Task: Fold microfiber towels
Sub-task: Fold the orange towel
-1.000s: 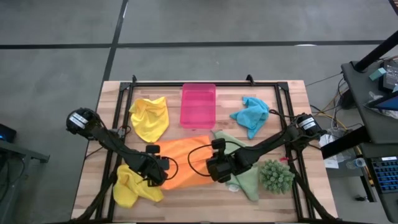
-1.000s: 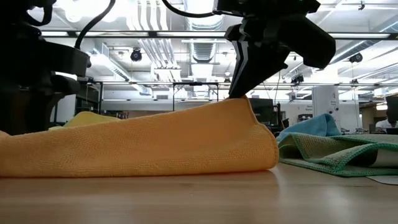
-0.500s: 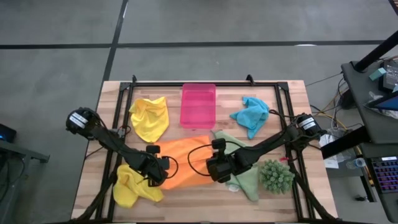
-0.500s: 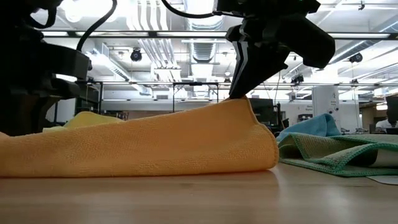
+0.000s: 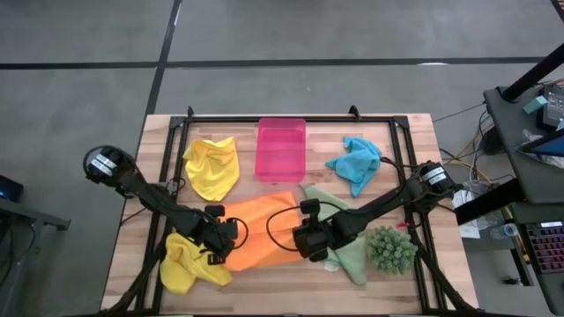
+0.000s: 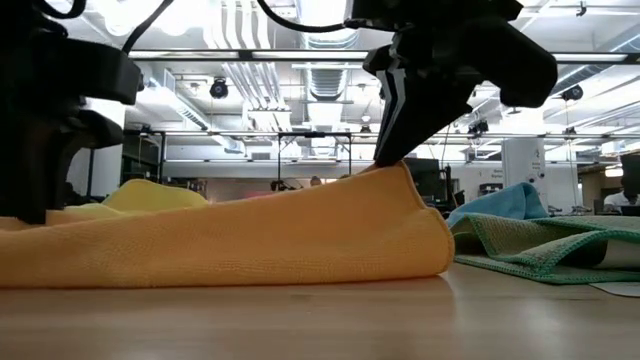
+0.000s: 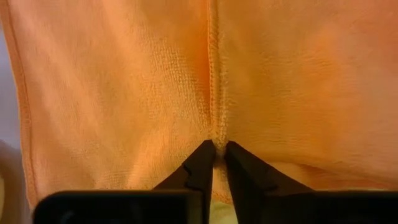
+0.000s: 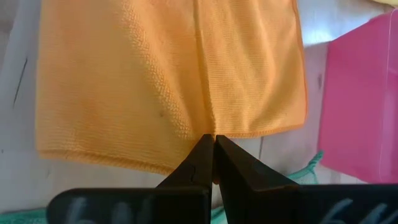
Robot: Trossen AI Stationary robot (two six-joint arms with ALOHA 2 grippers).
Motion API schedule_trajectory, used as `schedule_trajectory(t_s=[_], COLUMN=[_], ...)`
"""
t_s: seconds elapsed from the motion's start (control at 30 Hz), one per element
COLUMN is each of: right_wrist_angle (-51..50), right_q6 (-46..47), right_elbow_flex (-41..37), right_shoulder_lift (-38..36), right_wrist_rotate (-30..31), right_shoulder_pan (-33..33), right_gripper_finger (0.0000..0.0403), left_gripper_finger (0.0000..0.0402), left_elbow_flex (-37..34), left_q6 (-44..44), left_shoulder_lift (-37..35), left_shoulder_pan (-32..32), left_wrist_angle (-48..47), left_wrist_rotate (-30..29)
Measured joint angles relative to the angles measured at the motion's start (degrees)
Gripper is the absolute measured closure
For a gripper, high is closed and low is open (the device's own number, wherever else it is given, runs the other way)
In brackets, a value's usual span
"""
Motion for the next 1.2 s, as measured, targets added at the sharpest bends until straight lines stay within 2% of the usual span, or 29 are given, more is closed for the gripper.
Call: schedule_trajectory(t_s=[0.13, 0.83, 1.2], right_wrist_angle=[0.1, 0.2, 0.2], right_q6=[0.2, 0.6, 0.7], right_elbow_flex=[0.0, 0.0, 0.0], right_shoulder_lift=[0.0, 0.0, 0.0], right_wrist_rotate=[0.0, 0.0, 0.0], right_shoulder_pan=[0.0, 0.0, 0.0], right_gripper_finger=[0.0394, 0.0394, 0.0394], left_gripper_finger=[0.0348, 0.0343, 0.0267], left_elbow_flex=[-0.5, -0.9, -0.9], left_q6=[0.0, 0.3, 1.0], left_shoulder_lift=[1.1, 1.9, 1.9], left_shoulder_pan=[0.0, 0.0, 0.0], left_wrist_angle=[0.1, 1.0, 1.1], left_wrist_rotate=[0.0, -0.5, -0.3])
